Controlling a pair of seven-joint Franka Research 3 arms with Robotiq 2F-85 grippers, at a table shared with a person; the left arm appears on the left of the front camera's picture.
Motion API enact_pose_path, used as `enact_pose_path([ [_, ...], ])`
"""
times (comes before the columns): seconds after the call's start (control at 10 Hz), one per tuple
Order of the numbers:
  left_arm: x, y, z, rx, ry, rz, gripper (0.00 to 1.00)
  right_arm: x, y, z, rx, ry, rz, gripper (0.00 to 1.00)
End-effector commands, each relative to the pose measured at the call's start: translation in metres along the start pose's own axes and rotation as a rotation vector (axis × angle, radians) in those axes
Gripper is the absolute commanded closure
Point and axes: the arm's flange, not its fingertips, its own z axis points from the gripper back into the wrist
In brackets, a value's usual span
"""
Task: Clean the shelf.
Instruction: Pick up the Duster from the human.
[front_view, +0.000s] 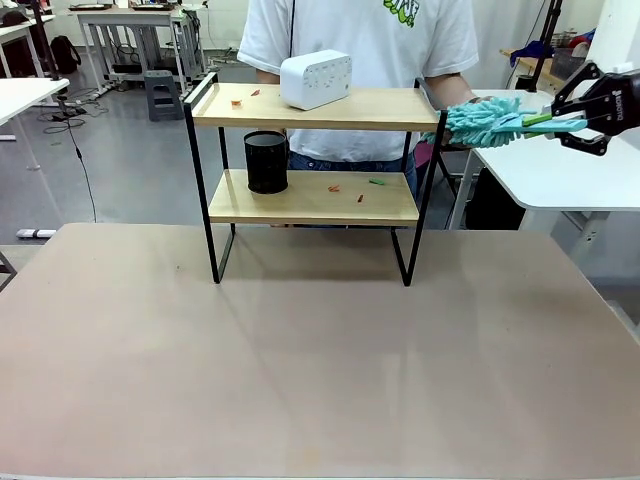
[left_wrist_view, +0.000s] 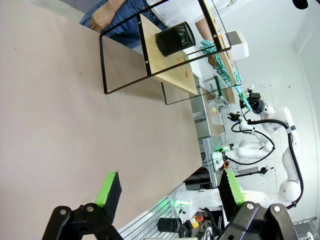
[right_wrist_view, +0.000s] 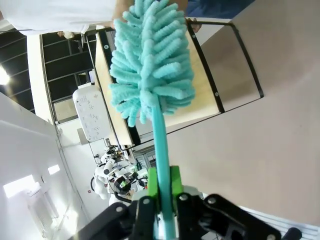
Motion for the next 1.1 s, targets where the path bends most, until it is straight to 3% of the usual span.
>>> enact_pose_path([
  [0.0, 0.002, -0.001, -0.001, -0.02, -0.013, -0.019, 0.0, 0.003, 0.0, 0.001, 0.008, 0.01, 0.012, 1.0],
  [0.2, 0.002, -0.001, -0.001, -0.02, -0.013, -0.019, 0.0, -0.017, 0.007, 0.023, 0.032, 0.039, 0.102, 1.0],
  [0.3, 0.002, -0.001, -0.001, -0.02, -0.013, -0.019, 0.0, -0.044, 0.01, 0.051, 0.026, 0.08, 0.192, 1.0],
  [0.5, 0.002, -0.001, -0.001, -0.02, -0.013, -0.019, 0.0, -0.127, -0.001, 0.124, -0.03, 0.109, 0.417, 1.0],
  [0.7, 0.002, -0.001, -0.001, -0.02, -0.013, -0.019, 0.0, -0.194, -0.051, 0.17, -0.134, 0.18, 0.508, 1.0],
  [0.8, 0.002, -0.001, -0.001, -0.02, -0.013, -0.019, 0.0, -0.208, -0.077, 0.183, -0.13, 0.208, 0.514, 1.0],
  [1.0, 0.002, -0.001, -0.001, -0.02, -0.013, -0.019, 0.0, -0.2, -0.111, 0.179, -0.159, 0.299, 0.475, 1.0],
])
